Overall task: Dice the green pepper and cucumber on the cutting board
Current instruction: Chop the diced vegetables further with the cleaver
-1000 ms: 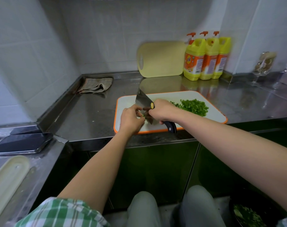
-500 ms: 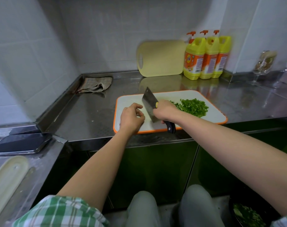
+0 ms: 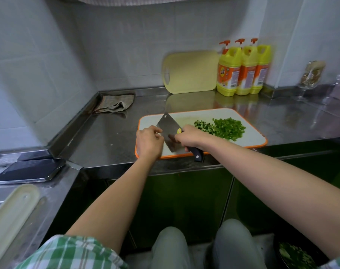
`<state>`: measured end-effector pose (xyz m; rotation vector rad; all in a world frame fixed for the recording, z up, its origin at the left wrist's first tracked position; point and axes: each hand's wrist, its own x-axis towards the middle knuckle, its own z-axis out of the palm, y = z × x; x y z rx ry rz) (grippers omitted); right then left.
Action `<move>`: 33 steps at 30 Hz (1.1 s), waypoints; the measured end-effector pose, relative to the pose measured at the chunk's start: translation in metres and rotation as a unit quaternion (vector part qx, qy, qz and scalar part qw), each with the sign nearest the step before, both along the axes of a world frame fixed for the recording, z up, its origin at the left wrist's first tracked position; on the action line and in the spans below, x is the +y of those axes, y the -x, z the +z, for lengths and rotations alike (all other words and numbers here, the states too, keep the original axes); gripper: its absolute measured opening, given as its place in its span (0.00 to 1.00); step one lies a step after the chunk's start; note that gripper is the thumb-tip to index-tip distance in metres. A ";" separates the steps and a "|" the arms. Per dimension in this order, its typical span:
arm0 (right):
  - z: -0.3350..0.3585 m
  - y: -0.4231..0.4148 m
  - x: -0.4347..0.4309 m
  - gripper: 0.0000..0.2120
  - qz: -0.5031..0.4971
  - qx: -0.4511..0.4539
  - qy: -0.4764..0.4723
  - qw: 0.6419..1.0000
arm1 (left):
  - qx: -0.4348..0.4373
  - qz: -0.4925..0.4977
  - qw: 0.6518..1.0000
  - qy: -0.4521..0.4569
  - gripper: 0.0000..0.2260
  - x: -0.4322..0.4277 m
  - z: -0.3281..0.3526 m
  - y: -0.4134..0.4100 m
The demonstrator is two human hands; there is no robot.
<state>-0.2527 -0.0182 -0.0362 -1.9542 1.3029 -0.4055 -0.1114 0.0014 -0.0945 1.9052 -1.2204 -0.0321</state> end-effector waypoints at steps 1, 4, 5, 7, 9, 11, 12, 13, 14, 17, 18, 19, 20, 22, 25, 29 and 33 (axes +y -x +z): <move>0.000 0.006 -0.003 0.08 -0.009 0.008 0.003 1.000 | -0.001 -0.003 1.000 -0.010 0.12 -0.001 0.000 -0.001; 0.001 0.032 -0.018 0.04 -0.069 0.024 0.008 0.997 | -0.007 -0.018 0.999 -0.029 0.10 -0.003 -0.002 0.000; 0.002 0.041 -0.022 0.05 -0.087 0.026 0.009 0.996 | -0.012 -0.024 0.999 -0.033 0.09 -0.005 -0.002 0.000; 0.003 0.056 -0.029 0.04 -0.109 0.032 0.008 0.993 | -0.023 -0.032 0.998 -0.049 0.08 -0.008 -0.004 0.002; 0.004 0.062 -0.033 0.05 -0.112 0.030 0.008 0.993 | -0.029 -0.034 0.997 -0.067 0.07 -0.010 -0.006 0.004; 0.005 0.059 -0.033 0.06 -0.105 0.006 0.011 0.994 | -0.033 -0.033 0.996 -0.074 0.06 -0.012 -0.006 0.005; 0.006 0.055 -0.031 0.07 -0.101 -0.007 0.020 0.995 | -0.030 -0.034 0.996 -0.072 0.06 -0.011 -0.004 0.007; 0.008 0.051 -0.029 0.09 -0.095 -0.009 0.039 0.995 | -0.020 -0.039 0.997 -0.066 0.06 -0.011 -0.002 0.008; 0.010 0.047 -0.024 0.11 -0.088 0.002 0.069 0.994 | 0.007 -0.051 0.997 -0.053 0.07 -0.011 0.001 0.010; 0.017 0.034 -0.005 0.14 -0.074 0.068 0.161 0.982 | 0.228 -0.123 0.966 -0.015 0.17 -0.009 0.020 0.027; 0.018 0.030 0.000 0.13 -0.071 0.094 0.186 0.976 | 0.305 -0.152 0.940 -0.020 0.20 -0.010 0.026 0.035; 0.018 0.026 0.005 0.10 -0.066 0.118 0.207 0.969 | 0.358 -0.170 0.918 -0.029 0.21 -0.010 0.032 0.042; 0.017 0.023 0.009 0.09 -0.054 0.137 0.226 0.963 | 0.382 -0.173 0.907 -0.038 0.22 -0.011 0.037 0.049; 0.012 0.022 0.013 0.10 -0.015 0.162 0.245 0.956 | 0.376 -0.151 0.913 -0.040 0.19 -0.015 0.041 0.057; 0.010 0.029 0.008 0.09 0.033 0.107 0.205 0.972 | 0.380 -0.119 0.917 -0.023 0.10 -0.016 0.038 0.058; 0.012 0.052 -0.014 0.19 -0.016 -0.038 0.179 0.983 | 0.472 -0.111 0.874 0.006 0.09 -0.012 0.041 0.057; 0.004 0.049 -0.012 0.24 0.067 0.023 0.145 0.987 | 0.510 -0.106 0.854 0.010 0.12 -0.008 0.045 0.064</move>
